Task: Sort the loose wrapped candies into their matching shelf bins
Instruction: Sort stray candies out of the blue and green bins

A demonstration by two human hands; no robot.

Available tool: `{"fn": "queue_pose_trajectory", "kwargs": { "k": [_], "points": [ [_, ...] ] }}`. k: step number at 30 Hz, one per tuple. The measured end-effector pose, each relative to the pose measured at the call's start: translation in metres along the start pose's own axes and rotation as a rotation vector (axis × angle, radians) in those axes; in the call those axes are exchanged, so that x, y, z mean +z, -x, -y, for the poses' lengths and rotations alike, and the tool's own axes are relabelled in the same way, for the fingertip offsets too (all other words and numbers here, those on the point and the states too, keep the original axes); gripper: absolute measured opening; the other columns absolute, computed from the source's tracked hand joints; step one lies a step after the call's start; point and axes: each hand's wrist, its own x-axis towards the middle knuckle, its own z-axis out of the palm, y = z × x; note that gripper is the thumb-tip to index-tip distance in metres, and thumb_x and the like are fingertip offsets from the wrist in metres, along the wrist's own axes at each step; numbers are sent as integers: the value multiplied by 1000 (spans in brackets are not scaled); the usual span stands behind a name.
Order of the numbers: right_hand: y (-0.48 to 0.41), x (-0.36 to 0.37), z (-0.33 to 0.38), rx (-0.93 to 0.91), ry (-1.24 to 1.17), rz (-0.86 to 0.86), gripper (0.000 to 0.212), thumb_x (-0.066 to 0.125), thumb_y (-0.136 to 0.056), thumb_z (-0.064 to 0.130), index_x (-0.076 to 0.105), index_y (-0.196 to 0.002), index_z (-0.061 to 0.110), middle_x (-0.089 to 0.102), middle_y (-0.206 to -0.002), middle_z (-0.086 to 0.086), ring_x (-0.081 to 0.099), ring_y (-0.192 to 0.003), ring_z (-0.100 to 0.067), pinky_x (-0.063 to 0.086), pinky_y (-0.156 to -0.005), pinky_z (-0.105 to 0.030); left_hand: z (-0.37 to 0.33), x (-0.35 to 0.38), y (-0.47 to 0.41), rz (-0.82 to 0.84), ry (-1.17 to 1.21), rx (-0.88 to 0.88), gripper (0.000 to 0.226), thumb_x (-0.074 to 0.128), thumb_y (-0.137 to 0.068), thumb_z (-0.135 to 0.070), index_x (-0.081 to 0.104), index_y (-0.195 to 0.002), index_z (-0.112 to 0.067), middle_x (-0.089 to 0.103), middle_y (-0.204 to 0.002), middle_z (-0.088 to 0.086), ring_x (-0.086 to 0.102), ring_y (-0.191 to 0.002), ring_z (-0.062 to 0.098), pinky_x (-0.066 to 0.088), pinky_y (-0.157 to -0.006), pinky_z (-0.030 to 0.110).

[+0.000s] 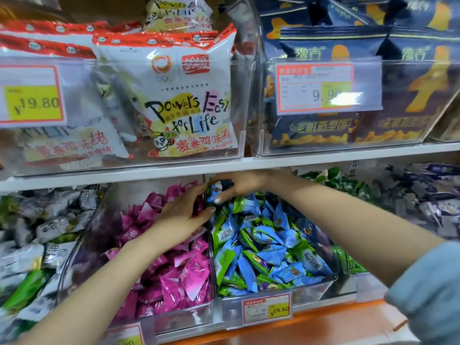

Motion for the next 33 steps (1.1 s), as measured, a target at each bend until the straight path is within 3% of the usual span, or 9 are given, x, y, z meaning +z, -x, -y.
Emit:
{"fn": "queue_pose_trajectory", "kwargs": {
  "k": [2, 4, 9, 13, 17, 21, 25, 30, 33],
  "points": [
    [1, 4, 4, -29, 43, 5, 61, 68, -83, 39, 45, -137, 20, 45, -141, 1, 41, -128, -16, 34, -99, -24, 2, 0, -1, 8, 30, 7, 60, 49, -92, -43, 21, -144, -35, 35, -147, -11, 60, -104, 20, 45, -92, 31],
    [1, 4, 4, -43, 52, -2, 57, 67, -84, 38, 47, -135, 21, 47, -138, 1, 43, -126, -15, 34, -94, -21, 4, 1, -2, 6, 44, 11, 61, 49, -92, -43, 21, -145, -34, 34, -149, -10, 51, -120, 17, 40, -100, 31],
    [-8, 6, 4, 9, 173, 57, 66, 67, -80, 51, 42, -137, 30, 42, -142, 1, 42, -127, -19, 37, -105, -36, 3, 0, -2, 13, 66, 16, 62, 51, -91, -43, 22, -145, -32, 32, -150, -9, 41, -131, 16, 35, -107, 33],
    [-12, 2, 0, -4, 282, 88, 70, 69, -75, 55, 47, -134, 24, 41, -139, 2, 43, -124, -18, 38, -105, -37, 1, -1, -1, 16, 12, -8, 61, 49, -92, -43, 21, -145, -32, 30, -151, -9, 53, -118, 28, 42, -98, 34],
    [-9, 1, -9, -73, 277, 69, 45, 74, -75, 47, 54, -108, 24, 45, -123, 5, 47, -112, -18, 43, -98, -36, -1, -2, -1, 22, -45, -33, 60, 47, -92, -44, 20, -145, -34, 31, -151, -8, 56, -110, 36, 46, -89, 37],
    [-10, 1, -15, -101, 223, 29, 27, 77, -76, 33, 55, -91, 27, 50, -104, 7, 51, -99, -18, 45, -91, -39, -1, -3, 0, 31, -81, -47, 59, 45, -93, -47, 19, -145, -36, 30, -151, -8, 57, -110, 34, 45, -92, 39],
    [-2, -8, -29, -77, 171, 3, 25, 76, -75, 32, 52, -80, 40, 50, -100, 16, 52, -105, -20, 41, -98, -45, -1, -4, 2, 42, -72, -55, 60, 44, -93, -48, 17, -145, -38, 26, -153, -7, 56, -112, 35, 48, -90, 41],
    [19, -20, -53, -86, 79, -41, 22, 78, -68, 39, 60, -79, 39, 60, -102, -2, 55, -104, -28, 42, -96, -50, 0, -3, 2, 57, -31, -60, 60, 44, -93, -47, 18, -145, -37, 24, -153, -10, 55, -114, 35, 47, -91, 40],
    [27, -26, -51, -38, 51, -62, 23, 76, -73, 35, 65, -86, 19, 60, -102, -17, 55, -100, -36, 44, -93, -49, -2, -3, 2, 63, 4, -51, 60, 46, -93, -46, 19, -146, -36, 24, -153, -11, 54, -116, 33, 45, -95, 38]
  ]
}}
